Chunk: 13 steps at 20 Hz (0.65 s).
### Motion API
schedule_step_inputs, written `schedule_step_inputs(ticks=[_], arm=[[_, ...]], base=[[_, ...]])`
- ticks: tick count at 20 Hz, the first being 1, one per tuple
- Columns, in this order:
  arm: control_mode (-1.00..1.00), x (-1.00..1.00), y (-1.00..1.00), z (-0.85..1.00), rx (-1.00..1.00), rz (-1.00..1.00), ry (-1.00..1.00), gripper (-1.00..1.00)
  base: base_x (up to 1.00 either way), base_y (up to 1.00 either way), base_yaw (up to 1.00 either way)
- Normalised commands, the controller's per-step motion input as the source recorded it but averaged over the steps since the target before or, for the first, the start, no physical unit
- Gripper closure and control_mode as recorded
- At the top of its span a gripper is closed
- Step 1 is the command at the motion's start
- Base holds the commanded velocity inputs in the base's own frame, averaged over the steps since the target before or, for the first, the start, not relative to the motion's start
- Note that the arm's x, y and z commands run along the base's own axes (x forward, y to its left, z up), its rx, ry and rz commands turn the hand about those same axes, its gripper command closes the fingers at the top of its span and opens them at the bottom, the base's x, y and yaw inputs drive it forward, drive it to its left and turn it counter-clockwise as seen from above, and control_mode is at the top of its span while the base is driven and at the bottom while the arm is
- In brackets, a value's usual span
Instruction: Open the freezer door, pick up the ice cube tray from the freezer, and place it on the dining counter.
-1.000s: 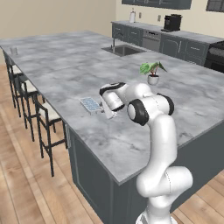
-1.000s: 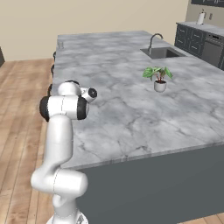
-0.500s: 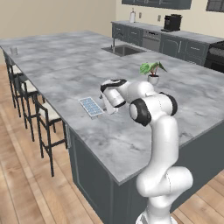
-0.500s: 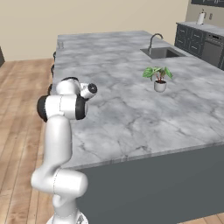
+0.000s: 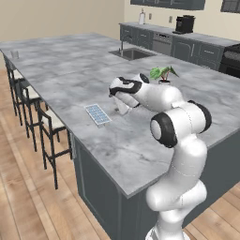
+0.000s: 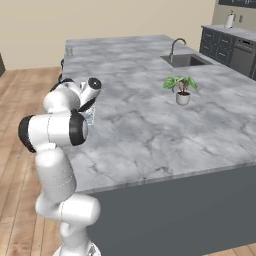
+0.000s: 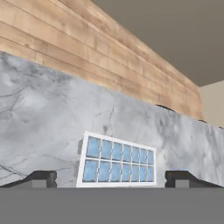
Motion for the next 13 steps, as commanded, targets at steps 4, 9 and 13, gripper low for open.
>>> schedule_step_inputs(ticks=[4, 9, 13], arm=[[-1.0, -1.0, -0.39, 0.98, 0.02, 0.0, 0.0, -1.0], [-1.0, -1.0, -0.66, 0.59, 0.02, 0.0, 0.0, -1.0], [-1.0, -1.0, -0.61, 0.06, 0.0, 0.0, -0.06, -1.0]], base=[[0.0, 0.0, 0.0], [0.0, 0.0, 0.0], [0.0, 0.0, 0.0]])
